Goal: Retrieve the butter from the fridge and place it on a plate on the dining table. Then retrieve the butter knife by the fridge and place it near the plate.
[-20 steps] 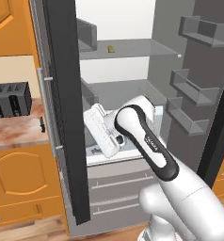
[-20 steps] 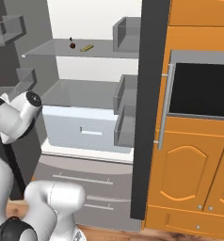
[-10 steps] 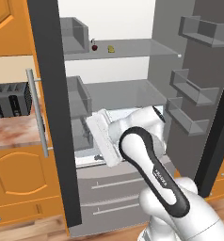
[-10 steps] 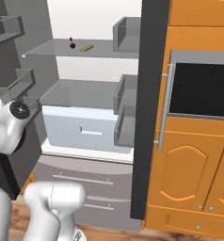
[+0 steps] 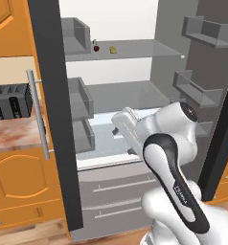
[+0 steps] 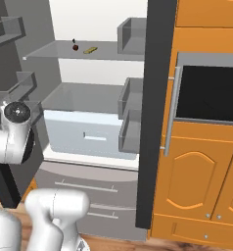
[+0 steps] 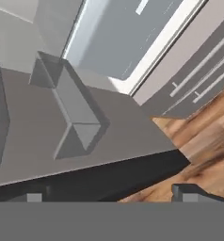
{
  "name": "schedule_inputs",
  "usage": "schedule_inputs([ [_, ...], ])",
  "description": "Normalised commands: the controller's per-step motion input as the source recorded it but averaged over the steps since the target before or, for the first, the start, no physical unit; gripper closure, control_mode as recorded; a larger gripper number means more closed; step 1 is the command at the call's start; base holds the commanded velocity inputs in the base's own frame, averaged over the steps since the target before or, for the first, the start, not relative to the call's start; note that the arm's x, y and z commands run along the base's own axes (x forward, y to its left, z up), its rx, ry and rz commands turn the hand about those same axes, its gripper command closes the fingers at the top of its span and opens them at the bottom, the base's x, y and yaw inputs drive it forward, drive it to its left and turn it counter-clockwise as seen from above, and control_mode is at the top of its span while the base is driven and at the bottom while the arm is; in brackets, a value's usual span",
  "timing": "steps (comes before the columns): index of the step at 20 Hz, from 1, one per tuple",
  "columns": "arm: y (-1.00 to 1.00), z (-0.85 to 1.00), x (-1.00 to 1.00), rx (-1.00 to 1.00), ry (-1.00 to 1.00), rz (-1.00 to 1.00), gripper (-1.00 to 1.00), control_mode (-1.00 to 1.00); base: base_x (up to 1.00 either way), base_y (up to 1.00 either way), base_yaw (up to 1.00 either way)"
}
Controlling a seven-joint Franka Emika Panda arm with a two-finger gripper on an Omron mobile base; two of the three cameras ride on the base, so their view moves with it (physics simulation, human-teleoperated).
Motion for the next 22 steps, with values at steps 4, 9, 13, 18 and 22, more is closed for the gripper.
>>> schedule_inputs([
  [4, -0.69, 0.36, 0.54, -0.82, 0.00, 0.19, -1.00, -1.00, 0.00, 0.00, 0.00],
  [9, -0.89, 0.02, 0.12, -0.67, 0.15, 0.45, -1.00, -1.00, 0.00, 0.00, 0.00],
  [13, -0.54, -0.28, -0.03, -0.46, 0.00, 0.68, -1.00, -1.00, 0.00, 0.00, 0.00],
  [18, -0.12, -0.44, -0.12, 0.02, 0.00, 0.14, -1.00, -1.00, 0.00, 0.00, 0.00],
  [22, -0.03, -0.14, -0.35, 0.08, -0.02, -0.15, -1.00, -1.00, 0.00, 0.00, 0.00],
])
